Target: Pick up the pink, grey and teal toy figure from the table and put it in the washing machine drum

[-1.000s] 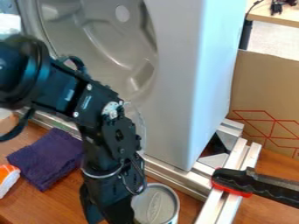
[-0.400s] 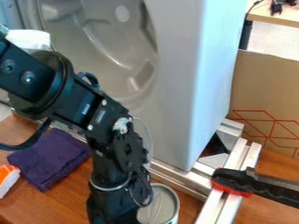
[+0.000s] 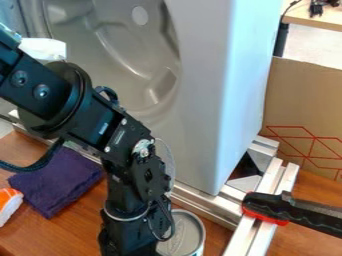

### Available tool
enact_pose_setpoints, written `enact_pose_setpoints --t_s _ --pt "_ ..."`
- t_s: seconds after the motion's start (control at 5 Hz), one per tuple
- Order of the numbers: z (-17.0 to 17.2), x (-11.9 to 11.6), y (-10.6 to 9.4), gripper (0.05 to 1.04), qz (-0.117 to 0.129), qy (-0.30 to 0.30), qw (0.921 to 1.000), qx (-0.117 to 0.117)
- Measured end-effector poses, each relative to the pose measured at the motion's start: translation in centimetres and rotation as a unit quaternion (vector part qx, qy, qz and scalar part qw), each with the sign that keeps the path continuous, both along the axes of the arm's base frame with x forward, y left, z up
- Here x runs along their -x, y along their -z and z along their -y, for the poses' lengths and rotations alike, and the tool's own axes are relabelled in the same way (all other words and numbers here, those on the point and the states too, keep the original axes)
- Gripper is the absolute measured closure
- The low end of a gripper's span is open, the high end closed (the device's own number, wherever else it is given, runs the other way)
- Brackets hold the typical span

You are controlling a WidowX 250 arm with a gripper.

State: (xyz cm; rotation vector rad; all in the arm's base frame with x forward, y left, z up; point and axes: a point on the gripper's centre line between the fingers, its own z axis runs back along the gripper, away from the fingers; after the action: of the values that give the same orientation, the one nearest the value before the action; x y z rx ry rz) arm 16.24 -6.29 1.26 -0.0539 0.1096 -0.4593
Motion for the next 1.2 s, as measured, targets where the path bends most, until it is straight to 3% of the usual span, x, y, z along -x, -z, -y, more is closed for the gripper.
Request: enact_pose_setpoints --t_s 0.2,0.6,1.0,1.2 --pt "-0.1 -0.1 -1.1 0.393 0.016 -0.004 0.9999 0.000" --pt "-1.2 1.0 -5.5 0.393 0.052 -0.021 0.9984 0.007" --pt "-6.0 -1.7 -11.9 0.393 0.121 -0.083 0.9891 0.013" --pt "-8.7 -3.3 -13.3 0.393 0.145 -0.110 0.9833 0.001"
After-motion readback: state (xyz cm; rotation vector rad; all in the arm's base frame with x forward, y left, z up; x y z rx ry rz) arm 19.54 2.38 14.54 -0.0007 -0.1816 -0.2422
